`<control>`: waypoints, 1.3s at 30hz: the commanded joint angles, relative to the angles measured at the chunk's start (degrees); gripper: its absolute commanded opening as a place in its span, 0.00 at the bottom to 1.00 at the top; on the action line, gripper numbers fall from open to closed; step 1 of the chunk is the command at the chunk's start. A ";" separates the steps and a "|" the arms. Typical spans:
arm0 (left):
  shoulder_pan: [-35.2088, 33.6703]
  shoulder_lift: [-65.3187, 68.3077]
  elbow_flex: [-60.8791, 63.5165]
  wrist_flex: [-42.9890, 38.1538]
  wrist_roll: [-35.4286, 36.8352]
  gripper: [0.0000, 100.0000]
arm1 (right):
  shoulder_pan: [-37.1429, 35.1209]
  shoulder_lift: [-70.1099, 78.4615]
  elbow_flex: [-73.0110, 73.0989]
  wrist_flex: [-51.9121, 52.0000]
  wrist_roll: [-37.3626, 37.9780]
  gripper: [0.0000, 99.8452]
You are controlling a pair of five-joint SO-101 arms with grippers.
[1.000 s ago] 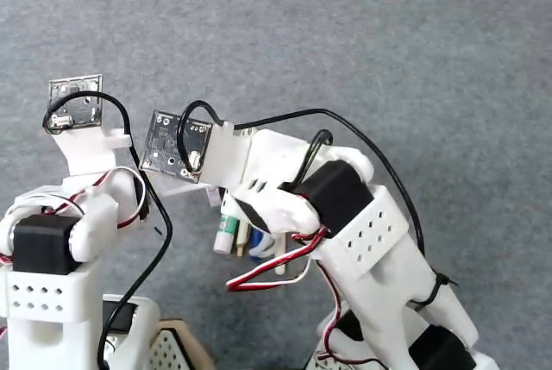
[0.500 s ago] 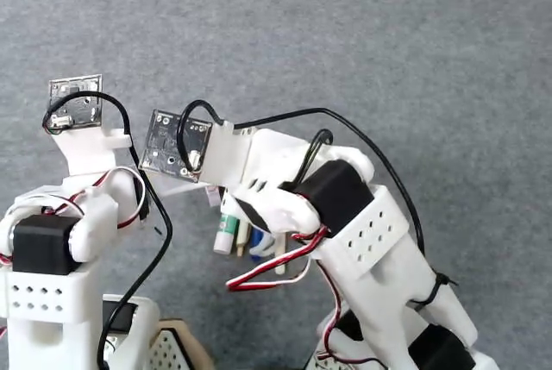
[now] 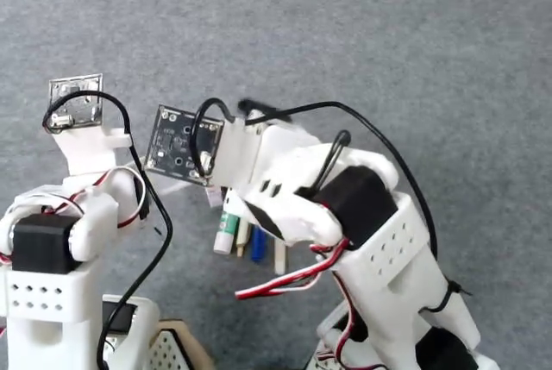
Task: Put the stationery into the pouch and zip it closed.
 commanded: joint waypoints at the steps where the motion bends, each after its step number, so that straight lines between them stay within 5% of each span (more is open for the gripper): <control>1: 0.40 0.18 -0.13 -0.62 -0.53 0.03 | 0.53 -1.54 -2.95 0.09 -1.05 0.45; 7: 0.31 0.18 -0.48 -0.62 -0.53 0.03 | 2.11 -1.63 -3.38 0.09 -1.41 0.45; 30: -6.11 0.18 -2.51 -1.32 -0.53 0.03 | 29.27 -2.15 -5.41 0.79 -23.12 0.45; 39: -8.84 0.18 -6.55 -1.23 -0.09 0.03 | 30.86 -2.07 6.55 0.44 -26.46 0.45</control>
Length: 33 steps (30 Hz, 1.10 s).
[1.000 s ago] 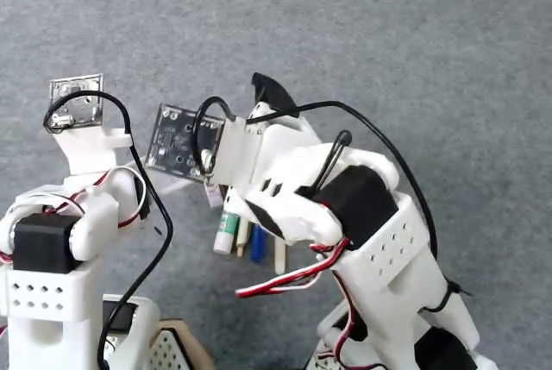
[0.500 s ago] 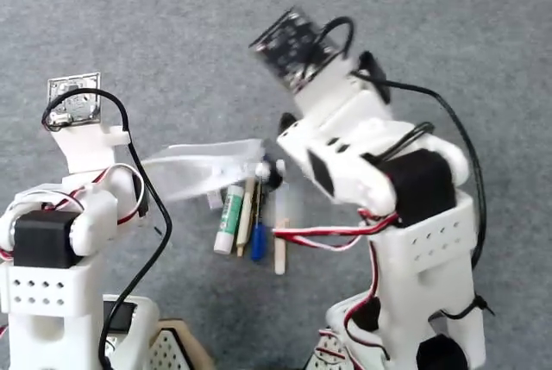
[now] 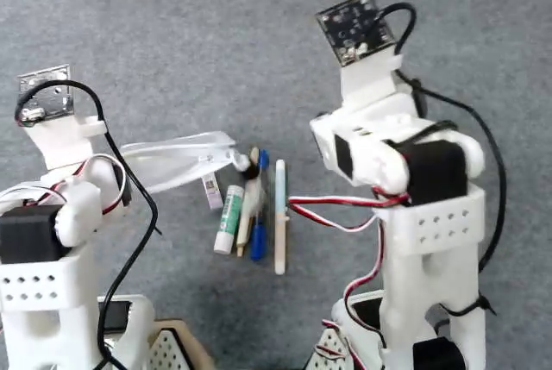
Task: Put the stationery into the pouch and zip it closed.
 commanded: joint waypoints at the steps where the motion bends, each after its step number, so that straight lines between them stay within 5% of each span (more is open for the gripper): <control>1: -1.54 -0.35 -3.30 -0.97 0.18 0.03 | 0.70 -0.92 5.67 -2.11 -1.49 0.45; 13: -4.70 -0.35 -3.21 -1.05 0.26 0.03 | -4.75 4.26 20.88 -13.45 -5.01 0.45; 33: -5.85 -0.35 -2.86 -1.05 0.26 0.03 | -6.24 45.23 1.71 -14.07 -12.31 0.45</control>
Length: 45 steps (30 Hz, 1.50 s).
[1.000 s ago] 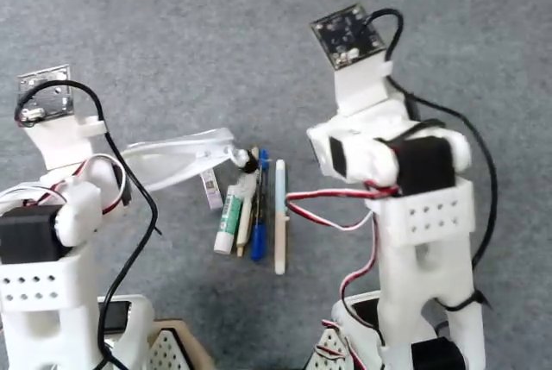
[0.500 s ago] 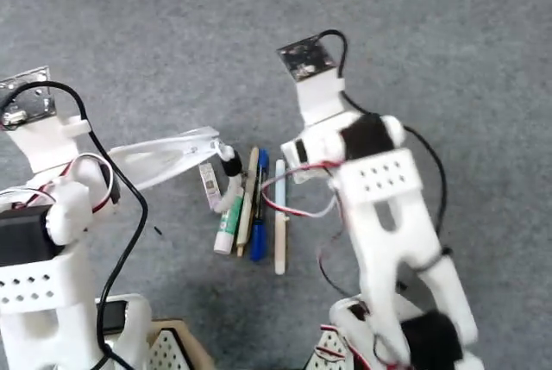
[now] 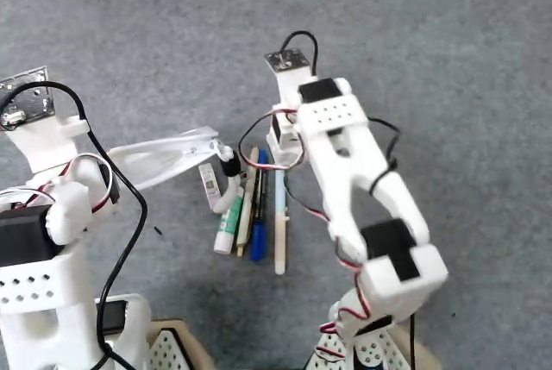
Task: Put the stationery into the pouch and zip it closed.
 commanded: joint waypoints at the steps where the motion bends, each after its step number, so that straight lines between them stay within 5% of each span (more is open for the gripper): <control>1: -0.75 -0.35 -2.86 -1.05 0.26 0.03 | -1.76 2.77 -4.70 -0.44 -0.53 0.45; 9: -0.75 -0.35 -2.86 -1.05 0.26 0.03 | -7.91 4.70 -5.85 -0.97 -0.53 0.45; 16: -0.75 -0.35 -2.86 -1.05 0.26 0.03 | -7.47 7.60 -5.85 -3.78 -0.44 0.36; 45: -0.66 -0.26 -2.77 -0.97 0.26 0.03 | -2.99 15.96 -5.85 -7.30 -0.09 0.34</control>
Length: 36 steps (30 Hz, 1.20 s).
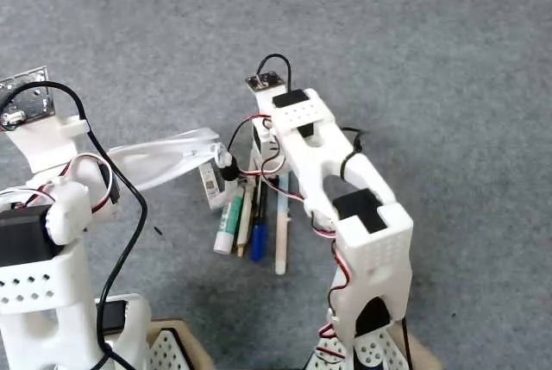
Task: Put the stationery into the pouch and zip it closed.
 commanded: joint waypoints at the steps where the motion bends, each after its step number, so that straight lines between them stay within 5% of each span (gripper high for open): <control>1: -0.66 -0.26 -2.77 -0.97 0.26 0.03 | 0.35 0.57 -2.68 -0.79 0.00 0.32; 5: -0.66 -0.26 -2.77 -0.97 0.26 0.03 | 0.35 1.19 -2.68 -0.97 0.00 0.23; 18: -0.66 -0.26 -2.77 -0.97 0.18 0.03 | 0.35 1.19 -2.24 -0.70 0.00 0.22; 25: -0.66 -0.35 -2.77 -0.97 0.18 0.03 | 0.35 1.19 -2.24 -0.62 -0.09 0.01; 36: -0.66 -0.35 -2.77 -0.97 0.18 0.03 | 0.62 0.75 -2.59 -0.53 -0.09 0.01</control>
